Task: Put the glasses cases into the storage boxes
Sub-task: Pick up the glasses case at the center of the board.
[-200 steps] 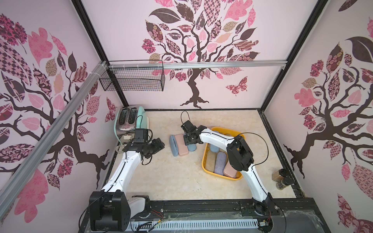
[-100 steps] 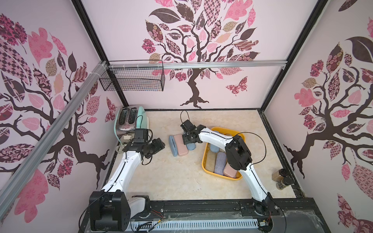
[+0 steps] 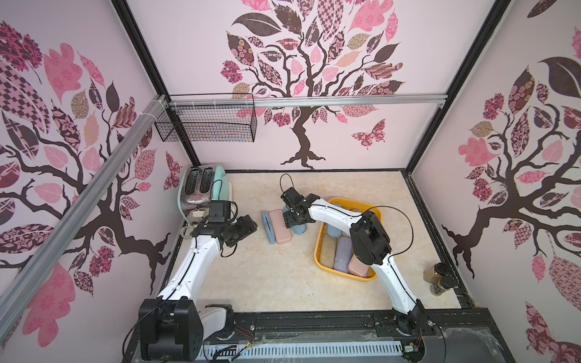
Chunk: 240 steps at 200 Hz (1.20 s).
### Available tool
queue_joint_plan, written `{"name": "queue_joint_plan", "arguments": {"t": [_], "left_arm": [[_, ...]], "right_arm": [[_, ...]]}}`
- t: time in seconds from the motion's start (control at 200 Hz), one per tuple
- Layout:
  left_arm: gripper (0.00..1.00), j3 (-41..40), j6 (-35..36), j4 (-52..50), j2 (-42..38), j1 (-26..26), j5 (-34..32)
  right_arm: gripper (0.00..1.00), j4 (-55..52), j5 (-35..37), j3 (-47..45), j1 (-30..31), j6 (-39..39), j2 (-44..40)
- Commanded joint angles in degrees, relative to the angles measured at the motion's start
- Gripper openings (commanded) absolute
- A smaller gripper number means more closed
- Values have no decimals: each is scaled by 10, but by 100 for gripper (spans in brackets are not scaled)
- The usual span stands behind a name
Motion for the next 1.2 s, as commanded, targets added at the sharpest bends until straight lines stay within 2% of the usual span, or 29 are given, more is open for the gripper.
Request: {"name": "queue_joint_plan", "arguments": {"t": [0.0, 0.12, 0.32, 0.445, 0.585, 0.955, 1.196], "left_arm": [[80, -13, 3, 8, -9, 0, 3], [80, -13, 3, 11, -7, 0, 8], [80, -14, 2, 10, -10, 0, 1], [80, -14, 4, 9, -10, 0, -1], [80, -11, 8, 6, -2, 0, 6], [80, -10, 10, 6, 8, 0, 12], [80, -11, 9, 7, 19, -1, 22]], "right_arm": [[82, -34, 2, -3, 5, -11, 17], [83, -19, 16, -4, 5, -29, 28], [78, -43, 34, 38, 5, -27, 50], [72, -46, 40, 41, 5, -15, 50], [59, -46, 48, 40, 5, -8, 28], [54, -26, 50, 0, 5, 20, -131], [54, 25, 109, -174, -5, 64, -305]]}}
